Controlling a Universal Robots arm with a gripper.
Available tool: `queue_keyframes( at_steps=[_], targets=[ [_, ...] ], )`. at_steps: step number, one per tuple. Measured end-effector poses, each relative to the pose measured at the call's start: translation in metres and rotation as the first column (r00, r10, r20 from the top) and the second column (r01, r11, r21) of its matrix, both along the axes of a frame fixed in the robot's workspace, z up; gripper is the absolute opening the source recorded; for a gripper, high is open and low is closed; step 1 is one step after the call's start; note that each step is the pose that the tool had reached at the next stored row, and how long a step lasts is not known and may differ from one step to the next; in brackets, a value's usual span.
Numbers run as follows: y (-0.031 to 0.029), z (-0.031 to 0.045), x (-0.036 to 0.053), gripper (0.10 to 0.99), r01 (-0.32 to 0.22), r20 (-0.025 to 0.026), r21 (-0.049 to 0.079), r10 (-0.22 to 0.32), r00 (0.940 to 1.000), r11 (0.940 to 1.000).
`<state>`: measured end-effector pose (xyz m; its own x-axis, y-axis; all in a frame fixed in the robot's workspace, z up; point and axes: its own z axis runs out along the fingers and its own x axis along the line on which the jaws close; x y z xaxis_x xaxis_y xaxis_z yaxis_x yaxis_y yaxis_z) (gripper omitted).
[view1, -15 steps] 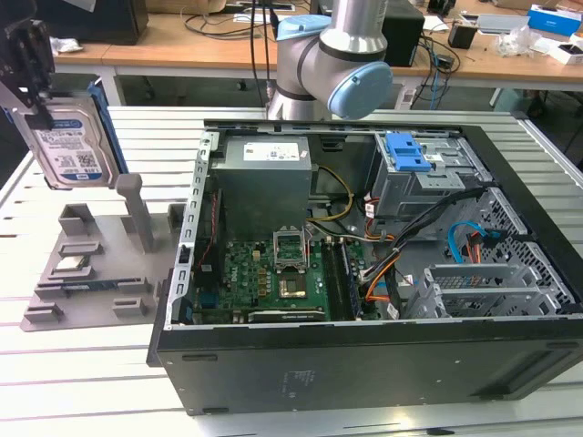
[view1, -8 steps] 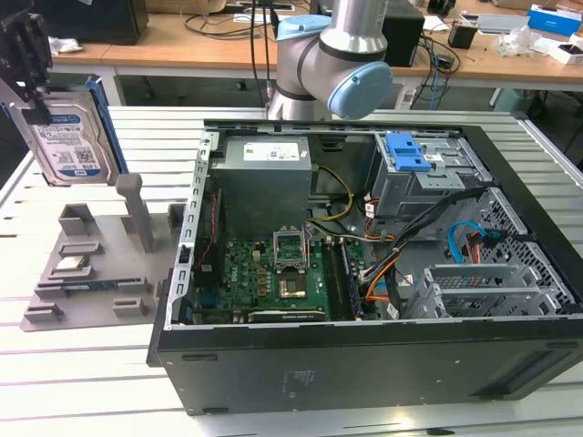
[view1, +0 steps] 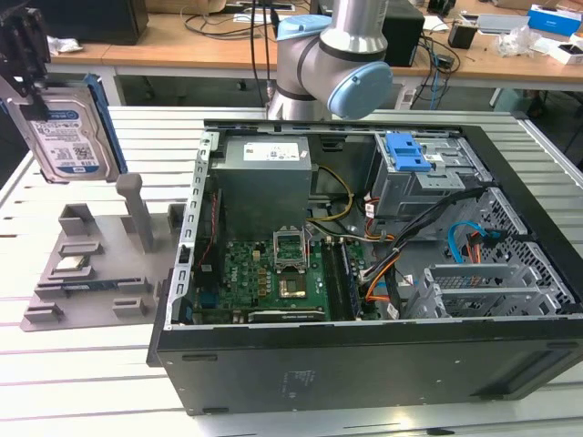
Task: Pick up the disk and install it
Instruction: 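Pick up the disk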
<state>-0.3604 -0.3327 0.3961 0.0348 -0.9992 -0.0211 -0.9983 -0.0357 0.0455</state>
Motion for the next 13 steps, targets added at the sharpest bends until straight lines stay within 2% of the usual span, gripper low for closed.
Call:
queue_keyframes(
  at_steps=[13],
  targets=[
    [0.0003,0.0126,0.0000,0.369,0.000,0.0000,0.000,0.000,1.0000,1.0000]
  ],
)
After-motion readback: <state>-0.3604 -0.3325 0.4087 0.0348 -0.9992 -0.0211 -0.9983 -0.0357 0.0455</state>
